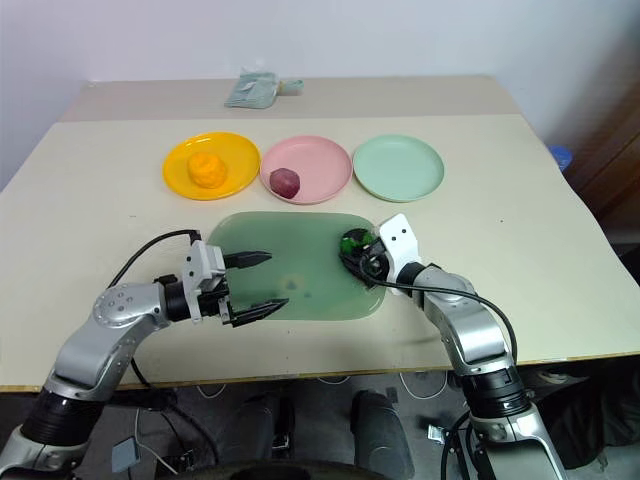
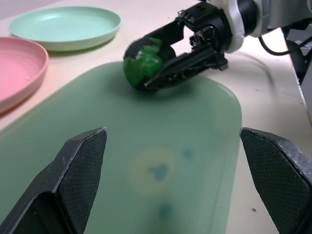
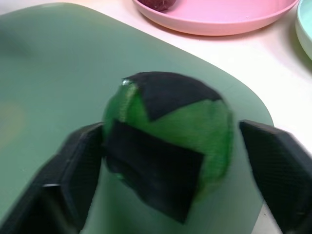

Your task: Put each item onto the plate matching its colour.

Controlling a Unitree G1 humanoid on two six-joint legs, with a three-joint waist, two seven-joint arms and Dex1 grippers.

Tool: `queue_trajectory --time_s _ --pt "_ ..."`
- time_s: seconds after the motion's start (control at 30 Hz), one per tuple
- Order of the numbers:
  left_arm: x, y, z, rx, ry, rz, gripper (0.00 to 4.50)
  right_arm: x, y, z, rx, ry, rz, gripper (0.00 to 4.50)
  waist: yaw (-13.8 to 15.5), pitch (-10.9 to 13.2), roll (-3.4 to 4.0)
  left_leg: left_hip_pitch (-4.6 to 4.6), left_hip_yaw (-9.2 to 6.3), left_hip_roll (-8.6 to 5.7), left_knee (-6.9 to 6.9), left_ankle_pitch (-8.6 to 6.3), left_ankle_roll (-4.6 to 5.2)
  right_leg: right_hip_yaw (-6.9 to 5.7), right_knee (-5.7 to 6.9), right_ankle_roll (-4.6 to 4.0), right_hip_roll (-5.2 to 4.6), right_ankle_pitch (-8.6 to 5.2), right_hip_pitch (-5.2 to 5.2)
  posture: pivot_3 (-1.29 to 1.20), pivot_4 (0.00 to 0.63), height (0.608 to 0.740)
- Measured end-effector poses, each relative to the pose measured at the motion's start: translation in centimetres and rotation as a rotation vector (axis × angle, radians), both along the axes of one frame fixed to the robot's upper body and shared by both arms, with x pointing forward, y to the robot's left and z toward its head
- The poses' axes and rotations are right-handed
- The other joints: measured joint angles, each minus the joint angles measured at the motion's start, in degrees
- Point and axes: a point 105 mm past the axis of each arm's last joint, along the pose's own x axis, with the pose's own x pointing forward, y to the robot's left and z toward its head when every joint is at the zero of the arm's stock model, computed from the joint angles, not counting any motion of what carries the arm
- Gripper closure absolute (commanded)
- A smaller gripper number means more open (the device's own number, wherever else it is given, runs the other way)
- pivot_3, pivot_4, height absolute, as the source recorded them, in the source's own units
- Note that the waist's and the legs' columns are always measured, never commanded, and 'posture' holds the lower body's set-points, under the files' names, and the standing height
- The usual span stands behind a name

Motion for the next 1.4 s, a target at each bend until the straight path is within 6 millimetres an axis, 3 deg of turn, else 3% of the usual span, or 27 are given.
queue_trajectory --time_s 0.03,0.23,0.33,0.47,0.53,0.67,0.8,0.83,0.9,1.0,1.2,1.27,1.4 --pt "0.0 0.0 0.0 0.0 0.0 0.002 0.0 0.0 0.0 0.0 0.002 -0.003 0.0 2.26 -0.01 0.0 0.0 0.0 0.0 0.0 0.0 0.0 0.0 0.0 0.0 0.0 0.0 0.0 0.0 0.0 0.15 0.74" --pt "0.1 0.2 -0.1 -0.002 -0.008 0.026 0.0 0.1 0.1 0.2 0.003 -0.009 -0.002 2.26 -0.03 0.0 0.0 0.0 0.0 0.0 0.0 0.0 0.0 0.0 0.0 0.0 0.0 0.0 0.0 0.0 0.15 0.74" --pt "0.6 0.4 0.3 -0.019 -0.038 0.071 0.0 1.0 0.5 1.9 0.02 -0.061 -0.003 2.26 -0.12 0.01 0.01 0.0 0.0 0.01 0.0 0.0 0.0 0.0 0.0 0.0 0.0 0.0 -0.02 0.0 0.15 0.74" --pt "1.9 0.8 0.6 -0.061 -0.07 0.181 0.0 4.8 0.0 6.7 0.042 -0.189 -0.079 2.26 -0.89 0.02 0.03 0.0 -0.01 0.0 -0.01 0.01 -0.01 -0.02 0.05 0.06 0.01 0.04 -0.02 0.0 0.15 0.74" --pt "2.3 1.1 0.7 -0.076 -0.077 0.218 0.0 7.0 -0.8 7.9 0.039 -0.21 -0.145 2.26 -1.02 0.02 0.03 -0.01 0.02 -0.01 -0.04 0.01 -0.01 -0.02 0.04 0.18 0.01 0.1 -0.03 0.0 0.15 0.74" --pt "2.9 1.5 1.2 -0.092 -0.098 0.272 0.0 12.1 -3.2 7.2 0.0 -0.12 -0.333 2.26 -1.51 0.08 0.13 -0.02 0.21 -0.01 -0.08 0.02 -0.03 -0.01 0.03 0.17 0.01 0.1 -0.08 0.0 0.15 0.74" --pt "3.1 1.8 1.2 -0.091 -0.105 0.303 0.0 14.1 -4.9 6.4 -0.014 -0.077 -0.43 2.26 -1.49 0.09 0.14 -0.08 0.23 0.0 -0.2 0.01 -0.02 -0.01 -0.06 0.19 0.02 0.1 -0.13 0.0 0.15 0.74" --pt "3.1 1.9 1.3 -0.092 -0.107 0.312 0.0 14.3 -5.1 6.0 -0.009 -0.063 -0.444 1.96 -1.55 0.09 0.15 -0.09 0.25 0.0 -0.2 0.01 -0.02 0.0 -0.09 0.2 0.01 0.11 -0.13 0.0 0.15 0.74" --pt "3.0 1.9 1.3 -0.093 -0.111 0.323 0.0 14.5 -5.5 5.5 -0.007 -0.052 -0.459 1.34 -1.57 0.09 0.15 -0.1 0.28 0.01 -0.19 0.01 -0.02 0.01 -0.14 0.2 0.0 0.11 -0.13 0.0 0.15 0.74" --pt "2.7 2.8 1.3 -0.096 -0.117 0.371 0.0 14.6 -5.7 5.5 -0.001 -0.073 -0.453 0.02 -1.62 0.1 0.17 -0.09 0.28 0.03 -0.19 0.01 -0.02 0.04 -0.11 0.21 -0.01 0.12 -0.13 0.0 0.15 0.74" --pt "2.7 5.4 1.2 -0.08 -0.112 0.483 0.0 13.9 -6.2 7.6 -0.034 -0.224 -0.336 0.02 -1.4 0.11 0.18 -0.06 0.16 0.04 -0.17 0.03 -0.04 0.03 0.01 0.2 -0.02 0.11 -0.13 0.0 0.15 0.74" --pt "2.7 6.8 1.5 -0.066 -0.126 0.522 0.0 12.4 -6.5 7.5 -0.057 -0.285 -0.236 0.02 -1.15 0.11 0.17 -0.07 0.04 0.05 -0.17 0.01 -0.03 0.0 -0.05 0.2 -0.03 0.11 -0.1 0.0 0.15 0.74" --pt "2.2 10.3 1.5 -0.025 -0.127 0.622 0.0 6.6 -7.9 4.9 -0.077 -0.252 -0.019 0.02 -0.98 0.12 0.21 -0.11 0.03 0.13 -0.19 -0.03 0.06 0.0 -0.18 0.22 -0.13 0.12 -0.1 0.0 0.15 0.74"
